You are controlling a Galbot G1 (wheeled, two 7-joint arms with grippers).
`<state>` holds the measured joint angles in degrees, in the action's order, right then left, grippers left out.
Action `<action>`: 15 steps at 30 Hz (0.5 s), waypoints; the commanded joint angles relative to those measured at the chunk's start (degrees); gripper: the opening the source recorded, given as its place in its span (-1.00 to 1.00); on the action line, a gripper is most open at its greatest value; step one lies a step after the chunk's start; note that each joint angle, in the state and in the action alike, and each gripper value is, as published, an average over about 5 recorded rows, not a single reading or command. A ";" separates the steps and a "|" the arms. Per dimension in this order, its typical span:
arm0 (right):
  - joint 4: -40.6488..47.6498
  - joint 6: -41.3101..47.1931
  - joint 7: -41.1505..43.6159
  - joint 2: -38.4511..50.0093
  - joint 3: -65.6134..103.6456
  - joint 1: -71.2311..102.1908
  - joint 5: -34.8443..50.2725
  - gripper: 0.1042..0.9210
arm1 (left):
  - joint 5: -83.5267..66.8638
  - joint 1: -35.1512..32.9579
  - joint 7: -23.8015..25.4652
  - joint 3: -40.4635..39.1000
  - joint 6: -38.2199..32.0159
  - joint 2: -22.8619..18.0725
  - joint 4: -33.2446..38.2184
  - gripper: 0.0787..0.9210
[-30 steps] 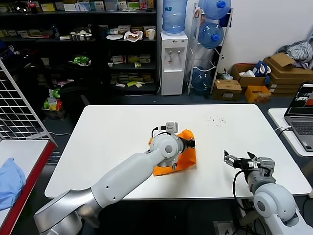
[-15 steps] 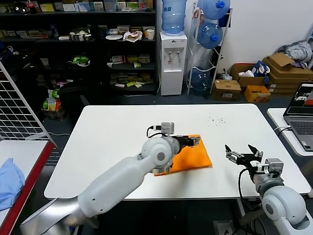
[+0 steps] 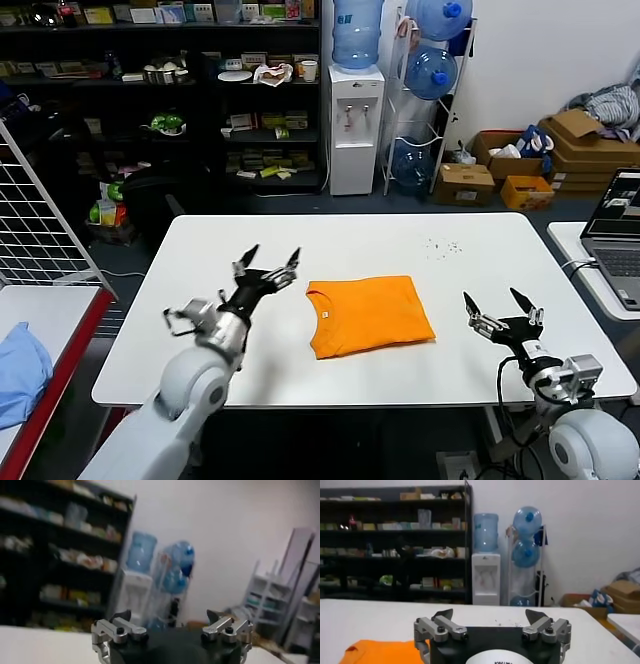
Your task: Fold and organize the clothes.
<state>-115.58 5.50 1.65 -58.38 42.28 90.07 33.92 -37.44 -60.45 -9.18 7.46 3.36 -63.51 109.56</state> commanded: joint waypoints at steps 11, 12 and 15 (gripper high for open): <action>4.29 -19.85 9.61 -11.39 3.55 5.98 -11.46 1.00 | 38.96 -37.85 17.74 27.49 -25.23 -20.72 11.54 1.00; 4.08 -19.95 9.61 -11.87 3.53 6.06 -11.91 1.00 | 39.70 -38.10 17.80 27.41 -25.64 -20.96 11.41 1.00; 3.00 -20.06 9.52 -13.52 3.48 6.39 -12.64 1.00 | 41.48 -38.77 17.64 26.79 -26.74 -21.68 11.09 1.00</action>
<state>-112.87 -9.24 8.93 -66.18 44.89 94.85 25.99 -8.77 -90.86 4.50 28.72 -15.50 -77.40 118.11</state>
